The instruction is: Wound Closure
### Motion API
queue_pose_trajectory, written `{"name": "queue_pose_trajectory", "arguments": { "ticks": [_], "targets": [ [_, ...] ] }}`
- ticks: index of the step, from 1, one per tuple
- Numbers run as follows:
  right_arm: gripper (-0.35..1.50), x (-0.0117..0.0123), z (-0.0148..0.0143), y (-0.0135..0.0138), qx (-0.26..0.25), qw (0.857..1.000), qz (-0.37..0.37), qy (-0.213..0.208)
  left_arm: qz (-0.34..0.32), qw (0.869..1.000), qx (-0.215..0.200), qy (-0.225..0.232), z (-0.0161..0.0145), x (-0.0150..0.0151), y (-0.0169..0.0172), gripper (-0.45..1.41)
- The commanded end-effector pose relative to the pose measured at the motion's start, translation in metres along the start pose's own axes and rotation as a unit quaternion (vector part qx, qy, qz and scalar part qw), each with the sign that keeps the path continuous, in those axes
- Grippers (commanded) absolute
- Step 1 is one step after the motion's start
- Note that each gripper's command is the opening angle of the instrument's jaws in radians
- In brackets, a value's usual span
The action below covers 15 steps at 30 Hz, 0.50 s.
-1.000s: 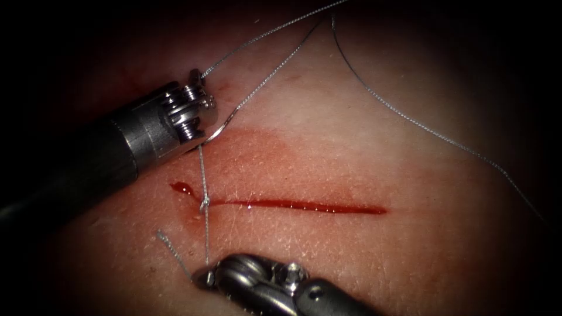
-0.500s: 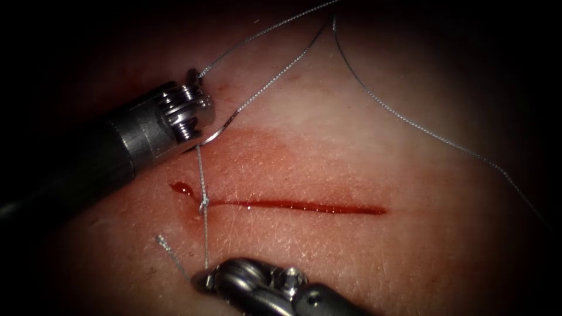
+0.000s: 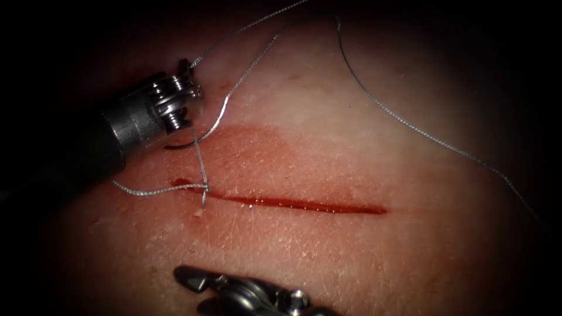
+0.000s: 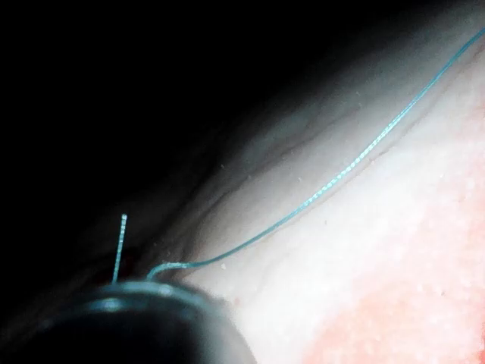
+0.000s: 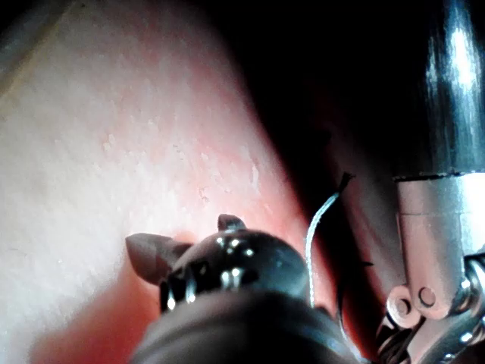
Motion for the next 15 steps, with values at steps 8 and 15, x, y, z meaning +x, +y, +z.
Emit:
{"name": "queue_pose_trajectory", "arguments": {
  "ticks": [8, 15],
  "targets": [
    [1.2, -0.0012, -0.0049, 0.0051, -0.082, 0.994, 0.068, 0.0, -0.186, 0.976, 0.101, -0.055, -0.0081, -0.0029, 0.0085, -0.45],
    [0.99, -0.0036, -0.007, 0.0054, -0.127, 0.976, 0.176, 0.001, -0.327, 0.921, 0.197, -0.075, -0.014, -0.0017, 0.0107, -0.45]
  ]
}}
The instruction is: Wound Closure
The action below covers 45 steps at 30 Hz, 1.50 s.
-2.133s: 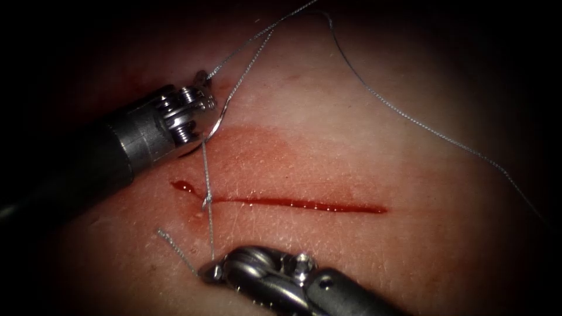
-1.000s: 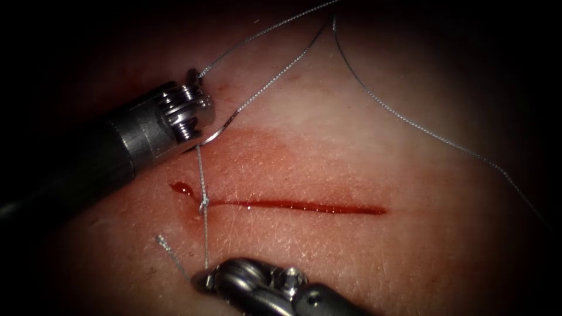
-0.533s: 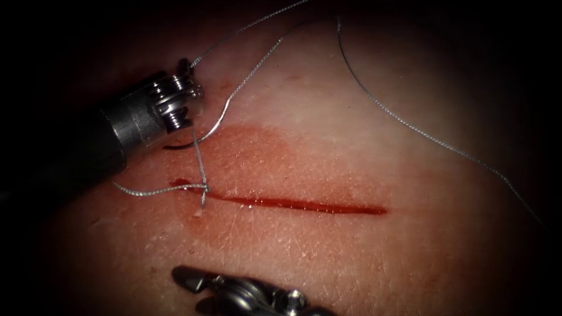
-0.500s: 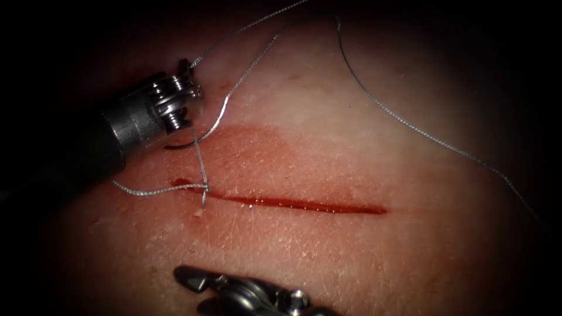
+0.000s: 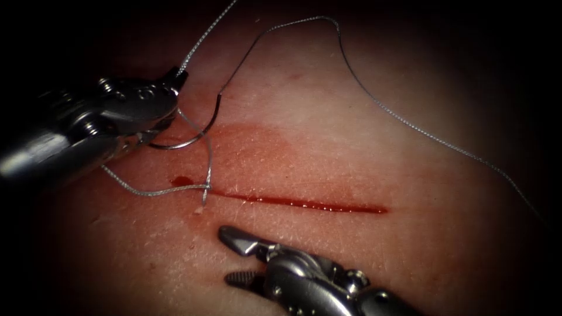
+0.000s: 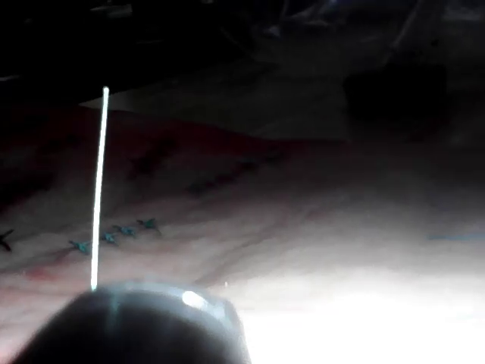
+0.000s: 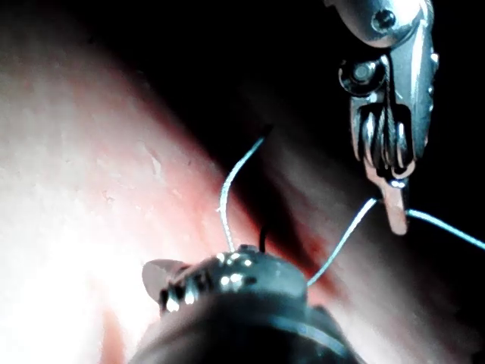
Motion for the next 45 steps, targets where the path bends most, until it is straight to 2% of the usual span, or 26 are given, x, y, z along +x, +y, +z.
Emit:
{"name": "queue_pose_trajectory", "arguments": {
  "ticks": [1, 2, 5, 6, 8, 11, 12, 16, 19, 22, 23, 26, 27, 37, 38, 40, 41, 42, 43, 44, 45],
  "targets": [
    [0.99, -0.0005, -0.0003, 0.002, -0.018, 0.999, 0.035, 0.004, -0.019, 1.0, 0.012, -0.009, -0.0006, -0.0013, 0.0003, -0.45],
    [0.98, -0.0013, -0.0005, 0.0024, -0.035, 0.996, 0.08, 0.011, -0.046, 0.998, 0.042, -0.018, -0.001, -0.0012, 0.0002, -0.45],
    [1.08, -0.0026, -0.0005, 0.0028, -0.061, 0.987, 0.146, 0.027, -0.069, 0.994, 0.075, -0.029, -0.0008, -0.0007, -0.0002, -0.45],
    [1.1, -0.0035, -0.0005, 0.0029, -0.08, 0.977, 0.192, 0.04, -0.085, 0.992, 0.092, -0.032, -0.0004, -0.0006, -0.0002, -0.45],
    [1.2, -0.0047, -0.0006, 0.0027, -0.106, 0.967, 0.228, 0.048, -0.084, 0.992, 0.094, -0.03, 0.0001, -0.0014, 0.0003, -0.45],
    [1.23, -0.0056, -0.0005, 0.0023, -0.115, 0.964, 0.237, 0.045, -0.084, 0.991, 0.098, -0.026, 0.0004, -0.0028, 0.001, -0.45],
    [1.25, -0.006, -0.0003, 0.002, -0.114, 0.962, 0.244, 0.046, -0.088, 0.991, 0.098, -0.029, 0.0003, -0.0044, 0.0015, -0.45],
    [1.26, -0.0056, 0.0, 0.0022, -0.115, 0.955, 0.27, 0.051, -0.098, 0.989, 0.106, -0.036, 0.0001, -0.0062, 0.0018, -0.45],
    [1.3, -0.0051, 0.0004, 0.0027, -0.123, 0.941, 0.306, 0.079, -0.099, 0.989, 0.108, -0.036, 0.0002, -0.0064, 0.0015, -0.45],
    [1.31, -0.004, 0.0016, 0.0034, -0.136, 0.915, 0.357, 0.13, -0.1, 0.988, 0.109, -0.038, 0.0003, -0.0061, 0.0012, -0.45],
    [1.28, -0.0032, 0.0029, 0.0036, -0.145, 0.904, 0.369, 0.16, -0.1, 0.988, 0.109, -0.039, 0.0003, -0.0057, 0.001, -0.45],
    [1.28, -0.0026, 0.0041, 0.0039, -0.152, 0.895, 0.382, 0.174, -0.099, 0.988, 0.109, -0.041, 0.0004, -0.0054, 0.0008, -0.45],
    [1.35, -0.0021, 0.0048, 0.004, -0.16, 0.892, 0.381, 0.181, -0.098, 0.988, 0.109, -0.042, 0.0005, -0.0052, 0.0007, -0.45],
    [1.3, 0.0017, 0.0072, 0.0025, -0.154, 0.893, 0.378, 0.19, -0.097, 0.989, 0.106, -0.046, 0.0018, -0.0052, 0.0003, -0.45],
    [1.26, 0.0021, 0.0073, 0.0022, -0.15, 0.884, 0.398, 0.193, -0.097, 0.989, 0.105, -0.048, 0.0019, -0.0051, 0.0002, -0.45],
    [1.21, 0.003, 0.0077, 0.0014, -0.13, 0.847, 0.474, 0.204, -0.097, 0.989, 0.105, -0.045, 0.0021, -0.0048, -0.0001, -0.45],
    [1.18, 0.0033, 0.0078, 0.0012, -0.121, 0.82, 0.519, 0.208, -0.096, 0.989, 0.105, -0.045, 0.0021, -0.0047, -0.0001, -0.45],
    [1.03, 0.0037, 0.008, 0.0009, -0.108, 0.783, 0.574, 0.214, -0.096, 0.989, 0.104, -0.046, 0.0022, -0.0047, -0.0002, -0.45],
    [1.03, 0.0042, 0.0083, 0.0002, -0.12, 0.734, 0.633, 0.214, -0.096, 0.989, 0.105, -0.046, 0.0022, -0.0047, -0.0002, -0.45],
    [1.03, 0.0043, 0.0086, -0.0001, -0.128, 0.704, 0.665, 0.216, -0.096, 0.989, 0.105, -0.046, 0.0022, -0.0047, -0.0002, -0.45],
    [1.03, 0.0043, 0.0088, -0.0005, -0.14, 0.683, 0.684, 0.217, -0.096, 0.989, 0.105, -0.046, 0.0023, -0.0048, -0.0001, -0.45]
  ]
}}
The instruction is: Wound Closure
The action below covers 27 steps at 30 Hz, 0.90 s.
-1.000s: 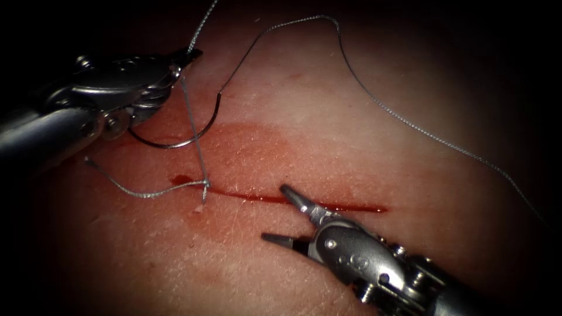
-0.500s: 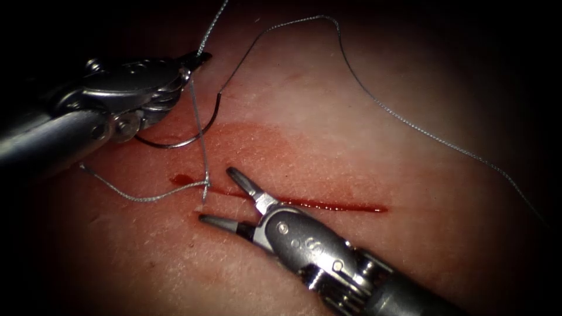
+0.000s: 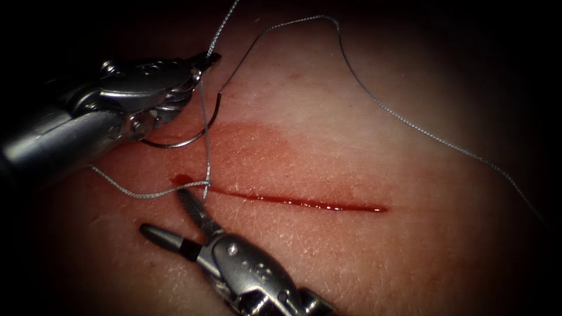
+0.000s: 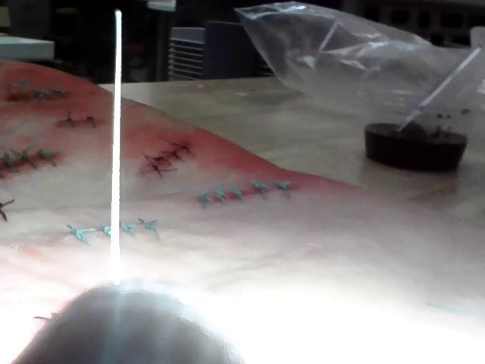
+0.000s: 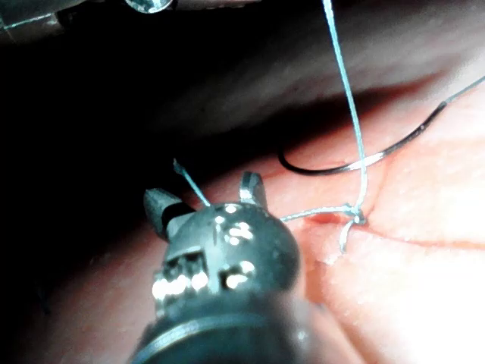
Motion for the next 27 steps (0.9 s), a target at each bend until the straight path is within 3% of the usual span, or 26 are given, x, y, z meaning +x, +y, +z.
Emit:
{"name": "queue_pose_trajectory", "arguments": {
  "ticks": [1, 4, 6, 9, 22, 25, 26, 27],
  "targets": [
    [1.05, -0.0009, 0.001, -0.0004, -0.035, 0.998, 0.041, 0.034, -0.001, 1.0, 0.0, -0.005, 0.0, -0.0016, 0.0, -0.45],
    [1.03, -0.0027, 0.0016, 0.0015, -0.07, 0.986, 0.128, 0.081, -0.002, 1.0, -0.001, -0.005, 0.0002, -0.0017, -0.0002, -0.45],
    [1.06, -0.0043, 0.0023, 0.0025, -0.085, 0.965, 0.217, 0.119, -0.002, 1.0, -0.002, -0.004, 0.0004, -0.0019, -0.0004, -0.45],
    [1.05, -0.0049, 0.0027, 0.0033, -0.099, 0.958, 0.229, 0.144, -0.003, 1.0, -0.003, -0.004, 0.0005, -0.0021, -0.0006, -0.45],
    [0.96, -0.0052, 0.0059, 0.0073, -0.103, 0.945, 0.265, 0.161, -0.005, 1.0, -0.003, -0.002, 0.0013, -0.0031, -0.0012, -0.45],
    [1.31, -0.0048, 0.0059, 0.0069, -0.102, 0.944, 0.269, 0.158, -0.004, 1.0, -0.003, -0.002, 0.0013, -0.0031, -0.0012, -0.45],
    [1.31, -0.0045, 0.0058, 0.0065, -0.101, 0.945, 0.271, 0.153, -0.004, 1.0, -0.003, -0.002, 0.0013, -0.0031, -0.0012, -0.45],
    [1.11, -0.0042, 0.0055, 0.0058, -0.1, 0.945, 0.273, 0.149, -0.004, 1.0, -0.003, -0.002, 0.0014, -0.0032, -0.0012, -0.45]
  ]
}}
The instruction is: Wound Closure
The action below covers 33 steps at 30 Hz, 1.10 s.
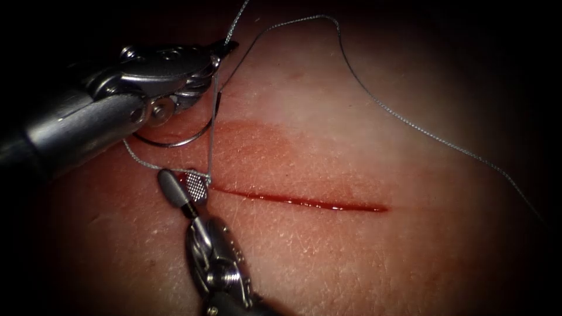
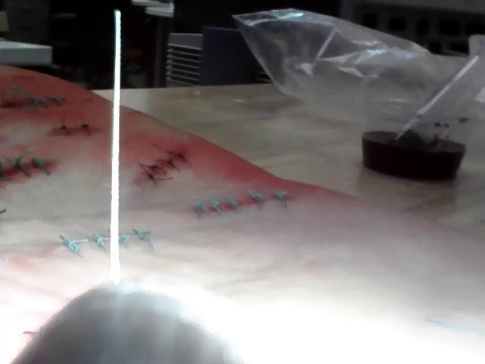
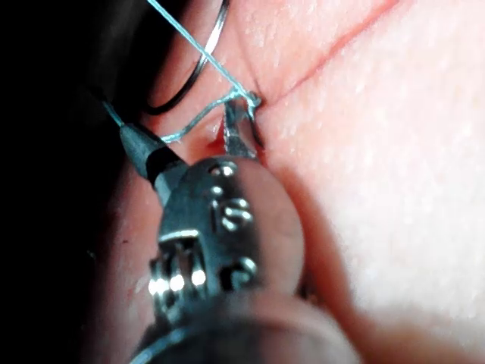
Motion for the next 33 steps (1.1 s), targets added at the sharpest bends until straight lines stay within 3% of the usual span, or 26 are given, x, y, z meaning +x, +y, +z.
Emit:
{"name": "queue_pose_trajectory", "arguments": {
  "ticks": [1, 2, 3, 4, 5, 16, 17, 18, 19, 20, 21, 23, 25, 32, 33],
  "targets": [
    [0.83, 0.0003, 0.0004, -0.0017, 0.006, 1.0, 0.001, 0.002, -0.004, 1.0, 0.0, -0.005, 0.0, -0.0016, 0.0, -0.45],
    [0.71, 0.0003, 0.0005, -0.0018, 0.006, 1.0, 0.001, 0.003, -0.004, 1.0, 0.0, -0.005, 0.0001, -0.0016, -0.0001, -0.45],
    [0.32, 0.0003, 0.0006, -0.0017, 0.006, 1.0, 0.001, 0.003, -0.004, 1.0, 0.0, -0.005, 0.0001, -0.0016, -0.0001, -0.45],
    [-0.2, 0.0003, 0.0006, -0.0015, 0.007, 1.0, 0.022, 0.002, -0.004, 1.0, 0.0, -0.005, 0.0001, -0.0016, -0.0001, -0.45],
    [-0.35, 0.0005, 0.0005, -0.0014, 0.007, 1.0, 0.022, 0.001, -0.001, 1.0, -0.001, -0.005, 0.0002, -0.0017, -0.0002, -0.45],
    [-0.35, 0.0002, -0.001, -0.0017, 0.01, 0.997, 0.078, -0.005, 0.005, 1.0, 0.0, -0.005, 0.0003, -0.0017, -0.0003, -0.45],
    [0.1, -0.0004, -0.001, -0.0025, 0.009, 0.995, 0.103, -0.004, 0.005, 1.0, 0.0, -0.005, 0.0004, -0.0018, -0.0003, -0.45],
    [0.76, -0.0009, -0.0008, -0.0029, 0.008, 0.995, 0.103, -0.002, 0.005, 1.0, 0.0, -0.005, 0.0004, -0.0018, -0.0002, -0.45],
    [1.26, -0.0019, -0.0006, -0.0035, 0.009, 0.992, 0.124, 0.001, 0.005, 1.0, 0.0, -0.005, 0.0004, -0.0018, -0.0003, -0.45],
    [1.3, -0.0026, -0.0007, -0.004, 0.018, 0.986, 0.169, 0.001, 0.005, 1.0, 0.001, -0.005, 0.0004, -0.0018, -0.0003, -0.45],
    [1.13, -0.0035, -0.0009, -0.0045, 0.029, 0.975, 0.222, 0.002, 0.005, 1.0, 0.001, -0.005, 0.0003, -0.0017, -0.0003, -0.45],
    [1.03, -0.0048, -0.0006, -0.005, 0.037, 0.96, 0.278, 0.006, 0.005, 1.0, 0.001, -0.005, 0.0002, -0.0017, -0.0004, -0.45],
    [1.23, -0.0053, 0.0005, -0.0051, 0.039, 0.957, 0.287, 0.012, 0.005, 1.0, 0.001, -0.005, 0.0002, -0.0017, -0.0004, -0.45],
    [1.31, -0.003, 0.0018, -0.0052, 0.048, 0.951, 0.301, 0.049, 0.005, 1.0, 0.001, -0.005, 0.0003, -0.0017, -0.0006, -0.45],
    [1.25, -0.0027, 0.0017, -0.0051, 0.055, 0.95, 0.301, 0.054, 0.005, 1.0, 0.001, -0.005, 0.0003, -0.0016, -0.0006, -0.45]
  ]
}}
